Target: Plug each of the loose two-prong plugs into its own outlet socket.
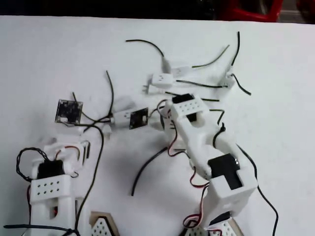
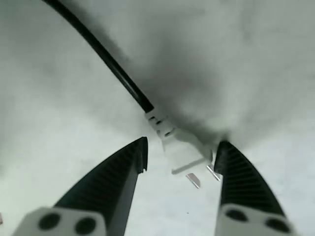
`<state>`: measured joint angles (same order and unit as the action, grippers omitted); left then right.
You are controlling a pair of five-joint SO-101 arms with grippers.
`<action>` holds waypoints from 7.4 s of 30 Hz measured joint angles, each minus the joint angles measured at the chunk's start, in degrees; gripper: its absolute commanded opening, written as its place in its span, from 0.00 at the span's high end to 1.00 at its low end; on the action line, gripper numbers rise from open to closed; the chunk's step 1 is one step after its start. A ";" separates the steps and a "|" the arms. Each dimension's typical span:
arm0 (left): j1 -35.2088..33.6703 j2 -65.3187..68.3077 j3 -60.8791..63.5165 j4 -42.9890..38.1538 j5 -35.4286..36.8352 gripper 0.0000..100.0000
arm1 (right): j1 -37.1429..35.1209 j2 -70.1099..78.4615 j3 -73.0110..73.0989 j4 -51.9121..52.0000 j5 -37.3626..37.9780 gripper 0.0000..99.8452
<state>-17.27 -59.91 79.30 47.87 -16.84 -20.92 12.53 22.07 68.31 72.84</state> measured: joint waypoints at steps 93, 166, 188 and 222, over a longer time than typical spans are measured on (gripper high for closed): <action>0.00 0.00 0.00 0.00 0.00 0.83 | 9.85 0.70 -0.09 2.81 -32.44 0.92; 31.82 -2.11 -26.02 6.68 17.32 0.83 | -21.27 -70.33 23.03 -5.45 -57.41 0.98; 26.55 -13.27 -20.92 8.79 10.64 0.71 | -10.29 -69.36 23.56 -6.07 -57.41 0.98; 20.40 76.04 -68.57 2.64 -10.20 0.79 | 2.20 -69.27 34.55 -19.78 -62.68 0.98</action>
<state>3.12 16.13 10.73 50.51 -27.03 -18.73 -56.75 56.62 48.53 10.15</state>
